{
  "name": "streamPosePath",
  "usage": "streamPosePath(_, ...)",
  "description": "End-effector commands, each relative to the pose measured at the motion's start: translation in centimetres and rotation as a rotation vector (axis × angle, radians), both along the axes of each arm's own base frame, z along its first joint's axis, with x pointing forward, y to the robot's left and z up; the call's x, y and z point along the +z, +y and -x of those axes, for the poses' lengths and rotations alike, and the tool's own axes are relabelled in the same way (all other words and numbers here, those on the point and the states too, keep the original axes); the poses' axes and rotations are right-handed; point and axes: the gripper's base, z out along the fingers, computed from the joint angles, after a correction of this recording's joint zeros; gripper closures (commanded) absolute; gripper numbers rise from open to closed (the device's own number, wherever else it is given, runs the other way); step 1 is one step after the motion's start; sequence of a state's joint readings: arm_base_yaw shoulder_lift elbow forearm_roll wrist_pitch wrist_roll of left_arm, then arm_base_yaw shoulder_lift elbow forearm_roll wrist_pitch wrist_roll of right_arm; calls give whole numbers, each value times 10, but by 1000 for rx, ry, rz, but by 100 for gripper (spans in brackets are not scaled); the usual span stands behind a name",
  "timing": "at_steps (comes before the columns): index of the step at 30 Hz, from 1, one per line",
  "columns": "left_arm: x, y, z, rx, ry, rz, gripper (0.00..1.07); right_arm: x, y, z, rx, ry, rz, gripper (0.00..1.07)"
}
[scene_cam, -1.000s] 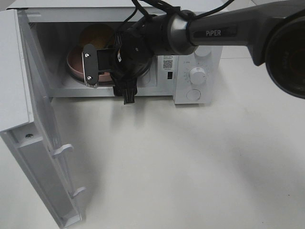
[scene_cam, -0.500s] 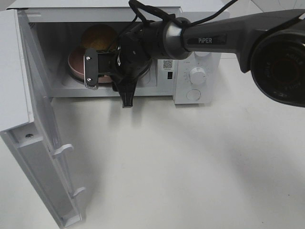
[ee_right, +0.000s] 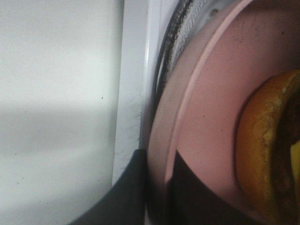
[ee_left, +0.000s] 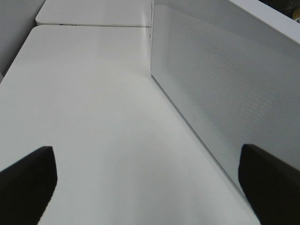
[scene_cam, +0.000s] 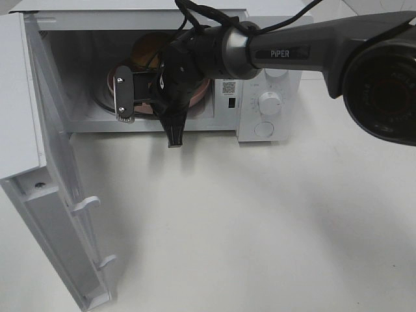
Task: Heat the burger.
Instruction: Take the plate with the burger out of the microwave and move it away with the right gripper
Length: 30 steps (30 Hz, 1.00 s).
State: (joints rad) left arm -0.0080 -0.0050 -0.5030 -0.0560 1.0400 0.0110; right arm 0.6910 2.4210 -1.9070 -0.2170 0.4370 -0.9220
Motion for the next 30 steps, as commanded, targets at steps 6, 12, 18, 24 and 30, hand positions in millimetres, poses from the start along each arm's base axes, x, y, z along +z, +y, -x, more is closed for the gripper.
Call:
streamPosePath(6,-1,-1,2,-1,-21,5,9,14,-4,4,-15,36,3,107)
streamPosePath(12,-1,-1,2,-1,-21,5,9,23,-10,10,28,23,35,107)
streamPosePath(18,-1,-1,2,-1,-21,5,9,36,-23,27,138,-52,69,107)
streamPosePath(24,-1,-1,2,-1,-21,5,9,47,-35,42,177,-122,47,107)
streamPosePath(30,-1,-1,2,-1,-21,5,9,47,-46,58,207,-149,40,107)
